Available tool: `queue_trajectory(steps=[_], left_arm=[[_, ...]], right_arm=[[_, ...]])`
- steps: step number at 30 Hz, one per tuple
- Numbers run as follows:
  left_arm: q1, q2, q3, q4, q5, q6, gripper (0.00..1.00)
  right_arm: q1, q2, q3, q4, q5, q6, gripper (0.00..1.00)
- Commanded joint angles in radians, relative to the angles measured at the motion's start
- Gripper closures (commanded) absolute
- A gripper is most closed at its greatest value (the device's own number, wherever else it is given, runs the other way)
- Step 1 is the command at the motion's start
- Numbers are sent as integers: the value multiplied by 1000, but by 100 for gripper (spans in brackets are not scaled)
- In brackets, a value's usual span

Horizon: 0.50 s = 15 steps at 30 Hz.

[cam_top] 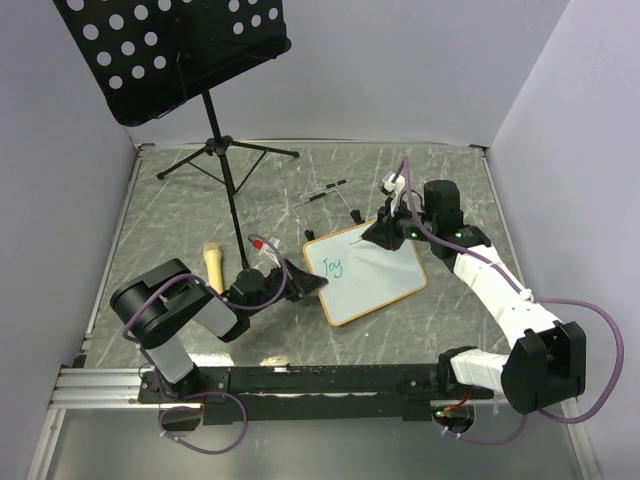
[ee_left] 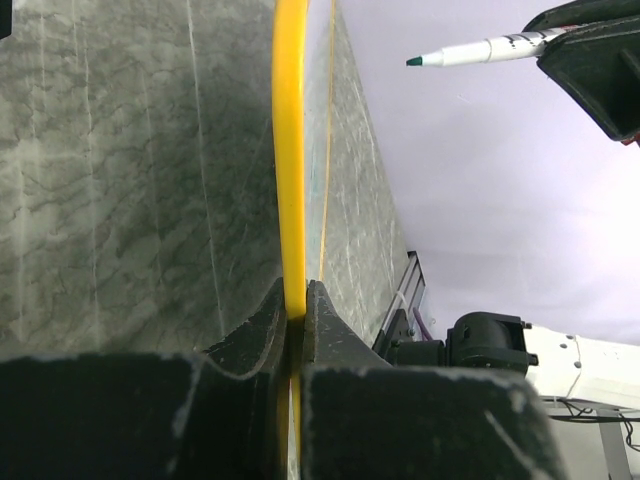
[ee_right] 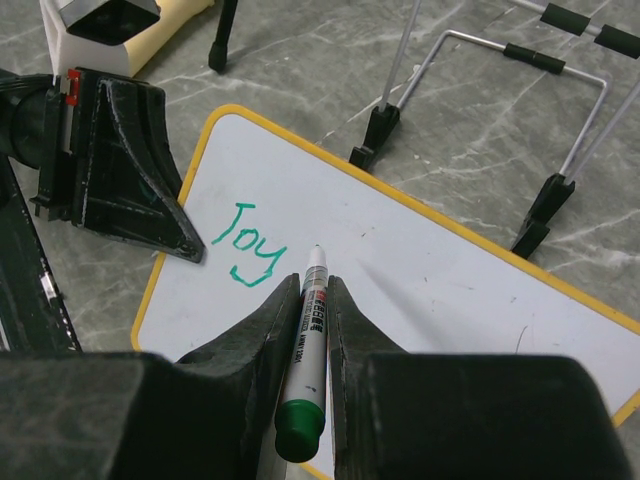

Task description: Write a sentence on the whiteboard

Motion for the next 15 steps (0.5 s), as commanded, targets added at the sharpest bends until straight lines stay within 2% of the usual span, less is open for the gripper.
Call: queue_trajectory(steps=[1, 15], left_arm=[[-11, -24, 16, 370, 37, 40, 99], [-11, -51, 18, 331, 27, 41, 99]], right_arm=[[-8, -19, -8, 61, -36, -3, 100], [-8, -19, -10, 64, -49, -5, 100]])
